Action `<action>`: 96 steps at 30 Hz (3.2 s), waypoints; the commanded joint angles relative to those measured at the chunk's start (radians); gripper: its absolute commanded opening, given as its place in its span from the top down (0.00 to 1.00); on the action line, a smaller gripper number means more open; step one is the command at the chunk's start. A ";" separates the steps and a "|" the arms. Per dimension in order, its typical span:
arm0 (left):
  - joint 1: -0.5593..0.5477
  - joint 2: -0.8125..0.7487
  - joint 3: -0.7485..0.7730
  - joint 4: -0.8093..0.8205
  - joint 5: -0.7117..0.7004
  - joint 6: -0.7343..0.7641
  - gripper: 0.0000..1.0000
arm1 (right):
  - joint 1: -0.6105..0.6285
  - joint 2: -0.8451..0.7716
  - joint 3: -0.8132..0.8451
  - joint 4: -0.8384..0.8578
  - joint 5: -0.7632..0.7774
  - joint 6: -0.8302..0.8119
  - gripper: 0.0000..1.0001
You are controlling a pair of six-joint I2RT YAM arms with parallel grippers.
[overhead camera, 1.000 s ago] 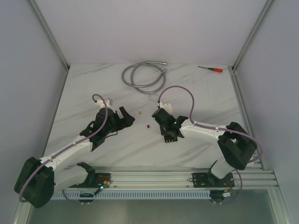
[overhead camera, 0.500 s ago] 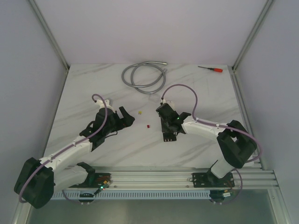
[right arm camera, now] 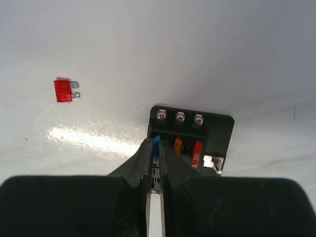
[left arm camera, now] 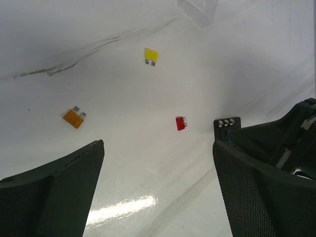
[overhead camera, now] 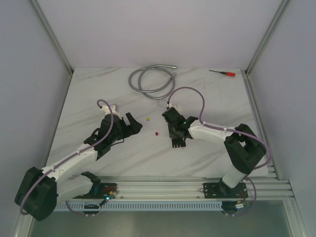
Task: Snap on the fuse box
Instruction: Install the fuse at the fuse box base, then pick up the fuse from the center of the board.
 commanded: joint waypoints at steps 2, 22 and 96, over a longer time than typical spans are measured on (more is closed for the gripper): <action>0.004 0.000 -0.002 -0.009 0.006 -0.005 0.00 | 0.026 0.185 -0.079 -0.129 -0.042 -0.033 1.00; 0.006 -0.012 -0.001 -0.013 0.001 -0.004 0.00 | 0.143 0.013 0.065 -0.169 -0.022 -0.151 0.80; 0.201 -0.131 -0.102 -0.046 0.097 -0.032 0.00 | 0.099 0.302 0.292 -0.066 -0.163 -0.459 0.66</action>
